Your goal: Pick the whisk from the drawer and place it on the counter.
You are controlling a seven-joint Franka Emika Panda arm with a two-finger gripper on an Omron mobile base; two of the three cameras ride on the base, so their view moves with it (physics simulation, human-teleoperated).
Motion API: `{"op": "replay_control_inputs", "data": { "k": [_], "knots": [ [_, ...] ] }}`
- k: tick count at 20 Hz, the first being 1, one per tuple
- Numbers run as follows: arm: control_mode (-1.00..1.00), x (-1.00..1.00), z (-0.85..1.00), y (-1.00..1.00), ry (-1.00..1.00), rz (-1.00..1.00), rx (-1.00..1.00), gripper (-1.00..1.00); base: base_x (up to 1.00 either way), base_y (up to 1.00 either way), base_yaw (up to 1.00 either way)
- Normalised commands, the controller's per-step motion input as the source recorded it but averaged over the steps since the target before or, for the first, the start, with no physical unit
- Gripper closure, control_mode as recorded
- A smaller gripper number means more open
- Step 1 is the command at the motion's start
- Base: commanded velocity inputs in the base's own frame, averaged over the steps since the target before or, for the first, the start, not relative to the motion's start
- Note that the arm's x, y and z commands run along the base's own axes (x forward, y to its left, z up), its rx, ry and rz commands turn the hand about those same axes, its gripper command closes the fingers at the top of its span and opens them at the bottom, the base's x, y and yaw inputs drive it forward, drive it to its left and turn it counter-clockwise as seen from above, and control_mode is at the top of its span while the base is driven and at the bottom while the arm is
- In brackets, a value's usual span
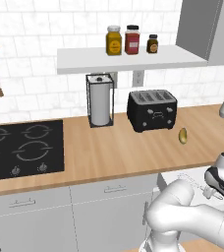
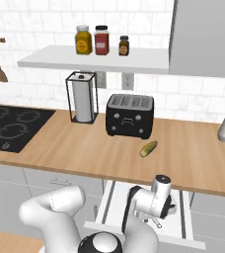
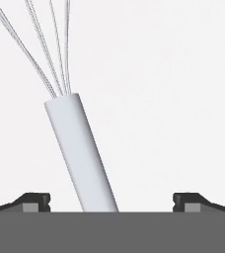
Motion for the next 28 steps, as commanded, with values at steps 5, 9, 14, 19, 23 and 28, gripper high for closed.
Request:
{"op": "replay_control_inputs", "data": {
  "k": [5,9,14,19,23,28],
  "knots": [
    [-1.0,0.0,0.0,0.0,0.0,0.0,0.0,1.0,0.0,0.0,0.0],
    [-1.0,0.0,0.0,0.0,0.0,0.0,0.0,1.0,0.0,0.0,0.0],
    [-1.0,0.0,0.0,0.0,0.0,0.0,0.0,1.0,0.0,0.0,0.0],
    [-1.0,-0.01,0.0,0.0,0.0,0.0,0.0,1.0,0.0,0.0,0.0],
    [-1.0,-0.3,0.37,0.0,-0.04,-0.03,0.0,1.0,0.0,0.0,0.0],
    [-1.0,-0.22,0.9,0.0,-0.01,0.0,0.0,1.0,0.0,0.0,0.0]
  ]
}}
